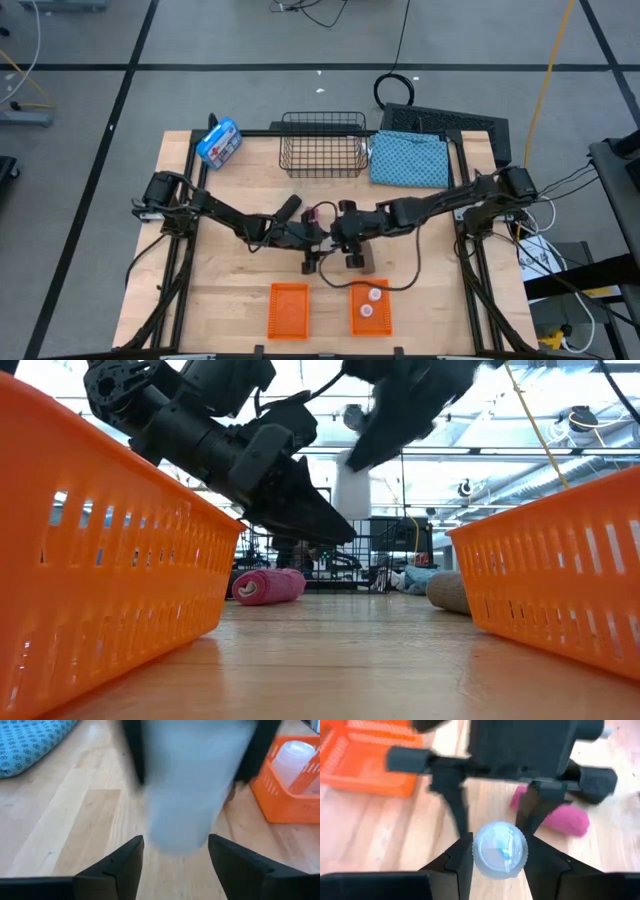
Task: Pick & Place Medicine items
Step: Put the transparent pill bottle into the right orange basket, then put the brown bandage into the left orange basket
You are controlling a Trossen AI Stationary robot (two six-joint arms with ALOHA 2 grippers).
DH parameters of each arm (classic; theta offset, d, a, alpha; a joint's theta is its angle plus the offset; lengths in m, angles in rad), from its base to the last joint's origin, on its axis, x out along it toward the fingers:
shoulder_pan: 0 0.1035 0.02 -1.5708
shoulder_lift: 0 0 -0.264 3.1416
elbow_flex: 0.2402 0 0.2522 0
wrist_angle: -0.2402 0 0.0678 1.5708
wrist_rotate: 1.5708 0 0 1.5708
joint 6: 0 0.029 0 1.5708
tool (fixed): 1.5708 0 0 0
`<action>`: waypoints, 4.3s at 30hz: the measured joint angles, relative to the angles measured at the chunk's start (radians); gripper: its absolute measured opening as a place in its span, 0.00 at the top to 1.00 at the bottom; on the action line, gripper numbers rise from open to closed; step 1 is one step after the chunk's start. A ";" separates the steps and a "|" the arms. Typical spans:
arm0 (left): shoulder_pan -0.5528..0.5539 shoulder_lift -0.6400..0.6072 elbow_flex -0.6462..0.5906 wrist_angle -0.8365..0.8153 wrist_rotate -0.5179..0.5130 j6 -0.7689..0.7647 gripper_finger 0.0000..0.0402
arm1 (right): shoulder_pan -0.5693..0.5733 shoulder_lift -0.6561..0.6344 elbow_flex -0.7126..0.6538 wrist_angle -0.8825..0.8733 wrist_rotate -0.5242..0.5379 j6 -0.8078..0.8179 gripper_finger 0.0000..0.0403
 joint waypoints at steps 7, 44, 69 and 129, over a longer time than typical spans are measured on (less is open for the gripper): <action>0.001 0.000 0.000 -0.001 0.000 -0.006 0.38 | 0.107 -0.085 0.000 -0.104 -0.003 0.095 0.68; 0.001 0.000 -0.001 0.014 -0.005 -0.004 0.41 | 0.362 -0.099 -0.262 0.182 0.017 0.148 0.67; 0.001 0.000 -0.001 0.014 -0.005 0.001 0.44 | 0.340 -0.099 -0.343 0.274 -0.060 0.121 0.67; 0.047 -0.369 -0.002 -0.341 -0.011 0.043 0.44 | 0.201 -0.231 -0.343 0.009 0.234 0.379 0.57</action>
